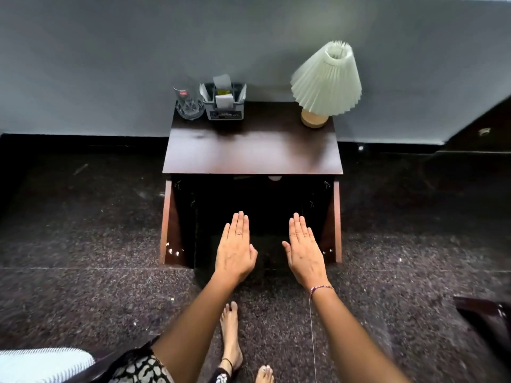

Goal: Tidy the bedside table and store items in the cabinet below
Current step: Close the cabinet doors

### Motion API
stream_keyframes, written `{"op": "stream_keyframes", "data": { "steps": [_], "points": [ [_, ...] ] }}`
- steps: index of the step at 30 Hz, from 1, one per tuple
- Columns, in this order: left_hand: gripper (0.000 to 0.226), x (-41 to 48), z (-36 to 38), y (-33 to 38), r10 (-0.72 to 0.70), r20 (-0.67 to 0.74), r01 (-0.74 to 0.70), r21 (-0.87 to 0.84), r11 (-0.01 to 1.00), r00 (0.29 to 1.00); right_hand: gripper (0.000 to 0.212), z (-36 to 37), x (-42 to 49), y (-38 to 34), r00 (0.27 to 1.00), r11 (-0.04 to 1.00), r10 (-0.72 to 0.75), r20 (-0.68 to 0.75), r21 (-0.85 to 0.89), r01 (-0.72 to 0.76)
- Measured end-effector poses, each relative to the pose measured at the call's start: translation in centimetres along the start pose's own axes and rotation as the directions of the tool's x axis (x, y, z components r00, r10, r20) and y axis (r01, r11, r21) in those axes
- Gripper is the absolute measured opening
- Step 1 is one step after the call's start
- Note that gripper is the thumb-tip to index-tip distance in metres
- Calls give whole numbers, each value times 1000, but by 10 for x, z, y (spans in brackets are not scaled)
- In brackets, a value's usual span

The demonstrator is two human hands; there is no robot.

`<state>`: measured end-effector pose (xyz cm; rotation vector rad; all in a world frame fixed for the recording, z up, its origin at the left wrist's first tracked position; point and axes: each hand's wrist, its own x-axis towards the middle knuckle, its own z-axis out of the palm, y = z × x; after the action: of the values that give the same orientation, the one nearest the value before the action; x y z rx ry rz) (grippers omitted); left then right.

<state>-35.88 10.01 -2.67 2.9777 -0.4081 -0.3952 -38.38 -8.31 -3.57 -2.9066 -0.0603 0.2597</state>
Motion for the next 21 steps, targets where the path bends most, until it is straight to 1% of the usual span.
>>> {"op": "stream_keyframes", "data": {
  "steps": [5, 9, 12, 13, 14, 16, 19, 21],
  "points": [
    [72, -39, 14, 10, -7, -12, 7, -5, 1000, 1000, 58, 9, -42, 24, 999, 998, 50, 10, -24, -49],
    [70, -62, 34, 3, -107, 49, 106, 9, 994, 993, 62, 26, -62, 40, 989, 991, 135, 57, -34, -133],
    [71, -77, 57, -11, -156, 90, 151, 53, 987, 984, 70, 40, -70, 52, 980, 982, 172, 99, -97, -163],
    [71, -77, 64, -17, -172, 95, 166, 64, 984, 981, 75, 45, -70, 58, 979, 979, 174, 104, -126, -160],
    [72, -76, 70, -23, -186, 93, 180, 73, 981, 978, 76, 49, -68, 65, 979, 974, 178, 103, -158, -160],
    [75, -70, 78, -39, -202, 62, 195, 98, 976, 977, 70, 60, -62, 81, 974, 963, 191, 123, -218, -162],
    [81, -57, 82, -64, -212, 49, 203, 153, 967, 976, 76, 73, -54, 99, 967, 946, 214, 139, -278, -170],
    [85, -48, 80, -81, -261, 60, 246, 182, 952, 963, 77, 82, -52, 104, 965, 938, 225, 135, -298, -177]
  ]
}}
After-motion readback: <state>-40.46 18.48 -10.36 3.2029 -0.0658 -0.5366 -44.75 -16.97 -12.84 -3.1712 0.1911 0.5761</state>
